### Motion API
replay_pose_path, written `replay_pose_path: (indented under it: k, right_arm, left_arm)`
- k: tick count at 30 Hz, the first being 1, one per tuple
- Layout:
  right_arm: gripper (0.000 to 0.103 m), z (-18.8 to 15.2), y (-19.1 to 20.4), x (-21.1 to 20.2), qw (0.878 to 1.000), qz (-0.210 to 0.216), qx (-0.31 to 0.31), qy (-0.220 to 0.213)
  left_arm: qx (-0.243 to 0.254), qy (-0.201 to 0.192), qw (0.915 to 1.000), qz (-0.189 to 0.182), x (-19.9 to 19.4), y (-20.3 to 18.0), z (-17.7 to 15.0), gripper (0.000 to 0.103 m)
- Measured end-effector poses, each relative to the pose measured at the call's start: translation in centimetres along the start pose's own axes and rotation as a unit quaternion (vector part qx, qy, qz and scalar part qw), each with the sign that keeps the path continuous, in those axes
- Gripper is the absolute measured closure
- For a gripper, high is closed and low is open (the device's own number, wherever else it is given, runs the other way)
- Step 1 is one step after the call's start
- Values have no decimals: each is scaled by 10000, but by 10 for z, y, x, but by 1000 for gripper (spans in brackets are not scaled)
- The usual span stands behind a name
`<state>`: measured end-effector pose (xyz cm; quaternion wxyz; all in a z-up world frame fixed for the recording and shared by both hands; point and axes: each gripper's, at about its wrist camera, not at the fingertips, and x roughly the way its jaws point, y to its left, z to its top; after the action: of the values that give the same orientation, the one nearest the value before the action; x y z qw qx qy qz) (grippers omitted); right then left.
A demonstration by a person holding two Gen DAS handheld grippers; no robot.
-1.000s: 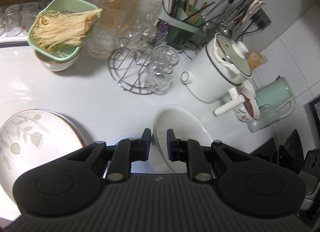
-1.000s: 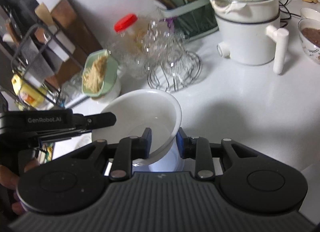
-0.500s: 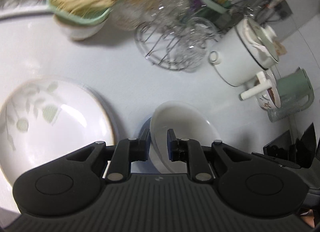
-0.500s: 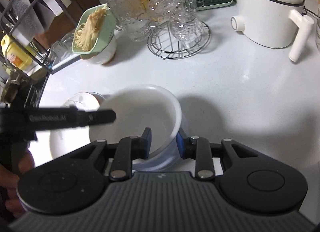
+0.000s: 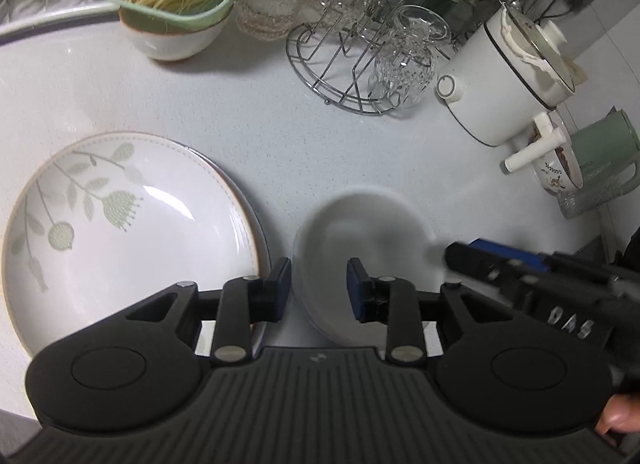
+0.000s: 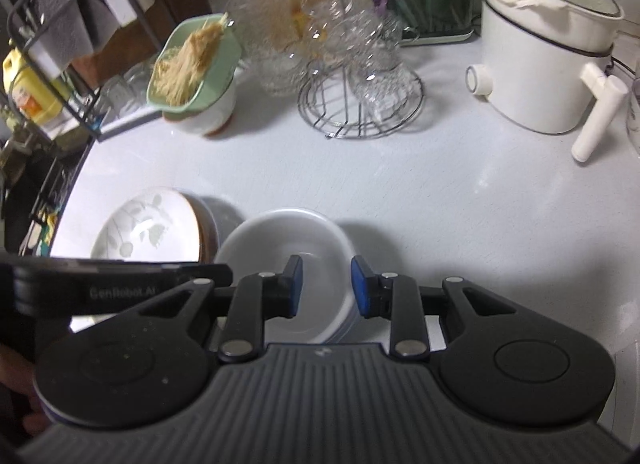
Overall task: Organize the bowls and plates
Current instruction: 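Lower the white bowl beside the plate stack onto the nested blue bowls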
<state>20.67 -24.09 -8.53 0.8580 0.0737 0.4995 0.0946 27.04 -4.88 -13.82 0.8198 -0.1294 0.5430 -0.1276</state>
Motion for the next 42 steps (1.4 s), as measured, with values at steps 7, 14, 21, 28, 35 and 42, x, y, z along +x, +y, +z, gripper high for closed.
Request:
replay_pose_path:
  k: [7, 14, 21, 28, 35, 42]
  right_arm:
    - [55, 4, -9, 3, 9999, -71, 41, -93]
    - [55, -2, -22, 35, 9993, 68, 326, 189]
    - [60, -12, -36, 66, 9934, 259, 993, 509]
    - [75, -17, -46, 86, 9828, 646, 1496, 874]
    - [85, -18, -51, 77, 9873, 496, 1304, 762]
    - [87, -25, -71, 65, 9881, 343, 1309, 727]
  left_arm:
    - [234, -235, 9994, 116, -9, -1, 2, 67]
    - [280, -377, 9988, 130, -4, 4, 6, 67]
    - [334, -209, 9992, 78, 6, 6, 0, 67]
    - [213, -103, 9997, -26, 13, 10, 2, 67]
    - [230, 52, 9996, -174, 21, 4, 2, 67]
    - [344, 293, 9984, -353, 43, -22, 4, 67]
